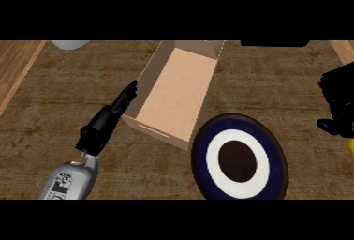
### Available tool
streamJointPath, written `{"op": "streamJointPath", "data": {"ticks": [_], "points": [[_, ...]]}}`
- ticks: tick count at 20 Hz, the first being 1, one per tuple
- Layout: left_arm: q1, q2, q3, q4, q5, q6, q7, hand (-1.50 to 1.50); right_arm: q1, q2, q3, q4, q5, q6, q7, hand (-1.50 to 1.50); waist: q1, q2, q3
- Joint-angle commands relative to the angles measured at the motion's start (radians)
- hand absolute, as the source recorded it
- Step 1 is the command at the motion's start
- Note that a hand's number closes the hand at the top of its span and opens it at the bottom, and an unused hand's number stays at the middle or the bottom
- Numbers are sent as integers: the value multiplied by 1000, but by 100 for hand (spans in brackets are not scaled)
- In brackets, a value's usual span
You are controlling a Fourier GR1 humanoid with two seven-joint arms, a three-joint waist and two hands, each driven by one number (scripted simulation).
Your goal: Pick the sweet potato from the plate and place it in the cardboard box
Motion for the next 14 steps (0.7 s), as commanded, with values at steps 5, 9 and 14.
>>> {"op": "streamJointPath", "data": {"ticks": [5, 9, 14], "points": [[0, 23, 32, -14, 21, -30, 10, 0, -229, 77, 29, 200, -70, 173, -36, 150, 3, -3, -2], [2, -25, -6, -33, -10, 5, 36, 0, -342, 132, 64, 251, -67, 185, 58, 150, 2, -5, -2], [11, 1, 13, -77, 10, -24, 61, 0, -433, 247, 115, 365, -43, 170, 101, 150, 8, -4, -1]]}}
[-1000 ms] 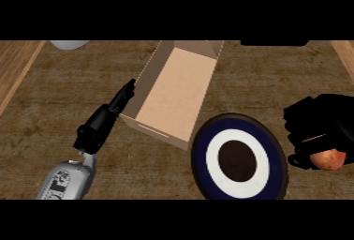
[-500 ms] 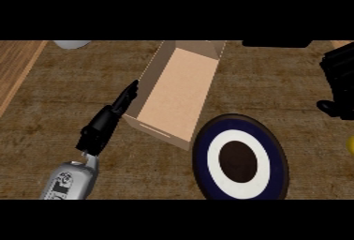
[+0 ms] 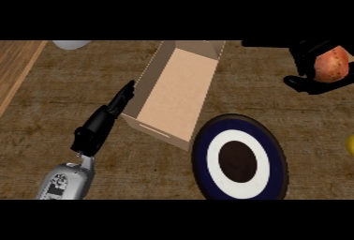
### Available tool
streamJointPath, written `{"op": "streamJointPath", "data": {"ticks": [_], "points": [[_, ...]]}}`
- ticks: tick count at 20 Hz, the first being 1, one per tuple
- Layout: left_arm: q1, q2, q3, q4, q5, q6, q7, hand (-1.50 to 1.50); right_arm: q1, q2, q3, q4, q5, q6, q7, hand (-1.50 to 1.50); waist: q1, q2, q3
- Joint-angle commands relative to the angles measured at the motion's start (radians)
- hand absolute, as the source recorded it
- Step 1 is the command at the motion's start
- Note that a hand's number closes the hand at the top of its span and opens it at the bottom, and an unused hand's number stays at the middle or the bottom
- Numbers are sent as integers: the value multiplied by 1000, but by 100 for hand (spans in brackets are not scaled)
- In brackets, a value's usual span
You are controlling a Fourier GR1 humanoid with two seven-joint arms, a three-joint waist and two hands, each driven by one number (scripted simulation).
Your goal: Pick the sweet potato from the plate and place it in the cardboard box
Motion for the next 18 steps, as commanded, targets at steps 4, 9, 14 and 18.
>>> {"op": "streamJointPath", "data": {"ticks": [4, 9, 14, 18], "points": [[-21, 13, 27, 16, 4, -21, -4, 0, -150, 145, 17, 116, -10, 134, 65, 150, -15, -2, 0], [43, 1, 27, 34, -19, -7, -63, 0, -200, 242, 11, 201, 107, 54, 78, 150, -19, -3, 0], [5, -28, 15, 26, -26, 2, -25, 0, -235, 410, 77, 273, 250, -117, 95, 150, -15, -2, 0], [57, -26, -3, -46, -27, -13, -11, 0, -276, 462, 77, 379, 328, -134, 67, 150, -11, -2, 0]]}}
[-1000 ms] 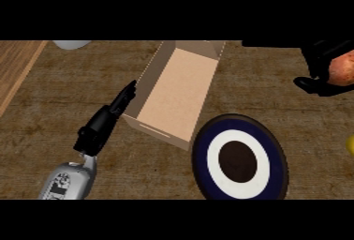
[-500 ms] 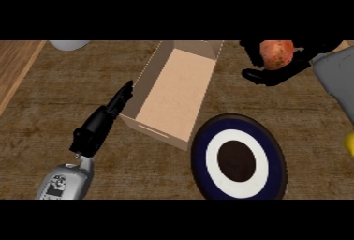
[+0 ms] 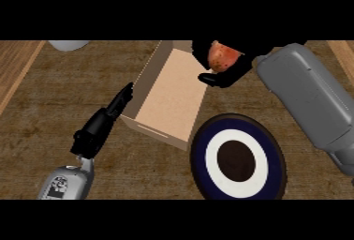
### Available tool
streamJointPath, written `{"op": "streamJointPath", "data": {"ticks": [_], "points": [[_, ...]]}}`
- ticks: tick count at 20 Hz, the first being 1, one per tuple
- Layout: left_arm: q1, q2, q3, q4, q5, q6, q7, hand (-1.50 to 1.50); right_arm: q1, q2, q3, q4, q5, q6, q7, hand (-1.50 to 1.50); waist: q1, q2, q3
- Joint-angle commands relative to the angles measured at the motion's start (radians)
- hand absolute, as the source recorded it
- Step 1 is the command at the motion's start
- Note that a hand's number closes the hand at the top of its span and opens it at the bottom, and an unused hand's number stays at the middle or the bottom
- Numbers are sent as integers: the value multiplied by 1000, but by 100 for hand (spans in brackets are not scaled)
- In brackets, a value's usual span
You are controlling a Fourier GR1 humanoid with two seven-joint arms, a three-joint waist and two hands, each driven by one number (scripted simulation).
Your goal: Pick the sweet potato from the plate and place it in the cardboard box
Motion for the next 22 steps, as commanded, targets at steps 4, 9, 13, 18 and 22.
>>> {"op": "streamJointPath", "data": {"ticks": [4, 9, 13, 18, 22], "points": [[-20, -17, -2, -3, -16, 6, 12, 0, -1, 146, 34, 197, 170, -155, -75, 150, 4, 3, 0], [16, -5, 7, 18, -16, -5, -38, 0, -30, 228, 42, 332, 153, -13, 53, -150, 10, 4, 0], [-67, 0, 38, 43, 19, -35, 35, 0, -21, 262, 37, 454, 194, -36, -53, -150, 7, 7, 1], [-27, -21, 3, 7, -11, -16, 3, 0, -60, 275, -95, 545, 67, 83, -124, -150, 18, 9, 1], [-44, -8, 21, 65, -11, -25, -46, 0, -98, 255, -238, 593, -87, 209, -90, -150, 20, 17, 1]]}}
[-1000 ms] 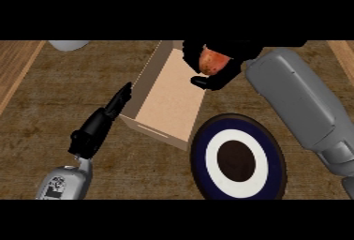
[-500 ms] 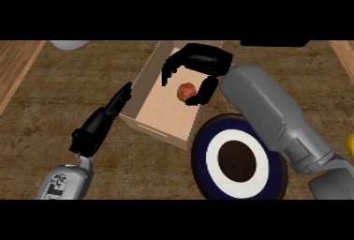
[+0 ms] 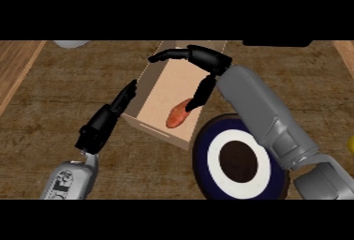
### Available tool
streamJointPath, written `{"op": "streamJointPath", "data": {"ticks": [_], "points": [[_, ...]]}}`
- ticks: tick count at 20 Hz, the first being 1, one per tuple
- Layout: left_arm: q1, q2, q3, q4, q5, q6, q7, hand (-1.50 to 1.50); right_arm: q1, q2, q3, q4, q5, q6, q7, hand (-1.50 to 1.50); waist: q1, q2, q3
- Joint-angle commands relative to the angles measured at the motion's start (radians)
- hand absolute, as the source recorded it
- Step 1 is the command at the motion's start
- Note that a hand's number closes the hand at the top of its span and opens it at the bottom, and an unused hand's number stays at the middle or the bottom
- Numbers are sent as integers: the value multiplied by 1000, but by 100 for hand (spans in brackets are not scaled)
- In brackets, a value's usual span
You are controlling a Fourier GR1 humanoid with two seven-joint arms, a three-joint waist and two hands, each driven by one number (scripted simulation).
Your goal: Pick the sweet potato from the plate and place it in the cardboard box
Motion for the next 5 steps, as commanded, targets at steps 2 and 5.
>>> {"op": "streamJointPath", "data": {"ticks": [2, 5], "points": [[-17, 7, 12, 48, -5, -5, -34, 0, -78, -11, -165, 86, -175, 206, 39, -150, 8, 8, -1], [-37, 15, 17, 33, -7, -7, -9, 0, -121, -88, -234, 137, -245, 302, 90, -150, 16, 10, 0]]}}
